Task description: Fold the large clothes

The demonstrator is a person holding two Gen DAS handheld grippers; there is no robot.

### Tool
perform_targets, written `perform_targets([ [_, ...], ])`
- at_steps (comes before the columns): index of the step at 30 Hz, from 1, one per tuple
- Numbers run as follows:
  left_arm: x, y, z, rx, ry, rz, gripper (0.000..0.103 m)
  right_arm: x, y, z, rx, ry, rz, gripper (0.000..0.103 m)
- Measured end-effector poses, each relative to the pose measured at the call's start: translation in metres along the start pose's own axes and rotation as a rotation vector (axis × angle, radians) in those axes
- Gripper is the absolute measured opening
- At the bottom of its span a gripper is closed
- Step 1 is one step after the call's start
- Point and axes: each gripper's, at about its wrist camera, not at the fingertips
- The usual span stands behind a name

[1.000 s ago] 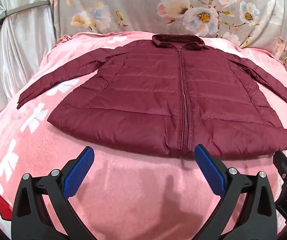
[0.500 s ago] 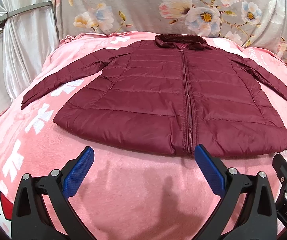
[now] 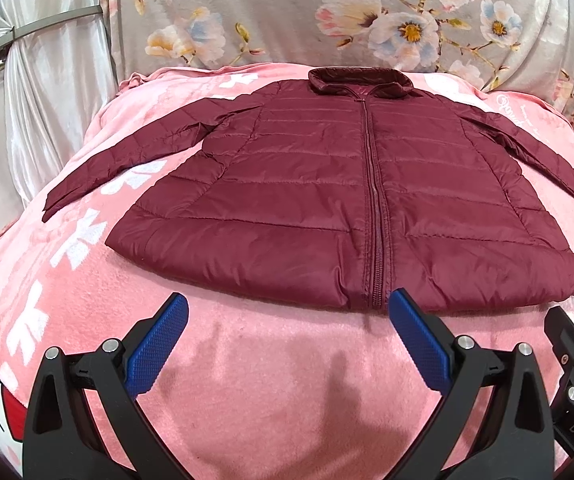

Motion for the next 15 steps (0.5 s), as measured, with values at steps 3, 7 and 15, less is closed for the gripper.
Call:
perform_targets([
  [3, 0.0000, -0.0005, -0.0003, 0.001, -0.001, 0.001, 0.098, 0.0002, 0.0004, -0.0003, -0.001, 0.000, -0.001, 0.098],
  [7, -0.0007, -0.0007, 0.0002, 0.003, 0.000, 0.001, 0.098, 0.0008, -0.0002, -0.0004, -0.001, 0.000, 0.000, 0.098],
  [15, -0.0008, -0.0019, 0.0001, 0.005, 0.000, 0.002, 0.098, 0.0001, 0.0021, -0.0021, 0.000, 0.002, 0.001, 0.098],
])
Point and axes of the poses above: each gripper's, at about its wrist camera, not at the fingertips, and x roughly the way its jaws point, y to its left, z to its top, and after that the axes turned 11 degrees about -x, right-handed
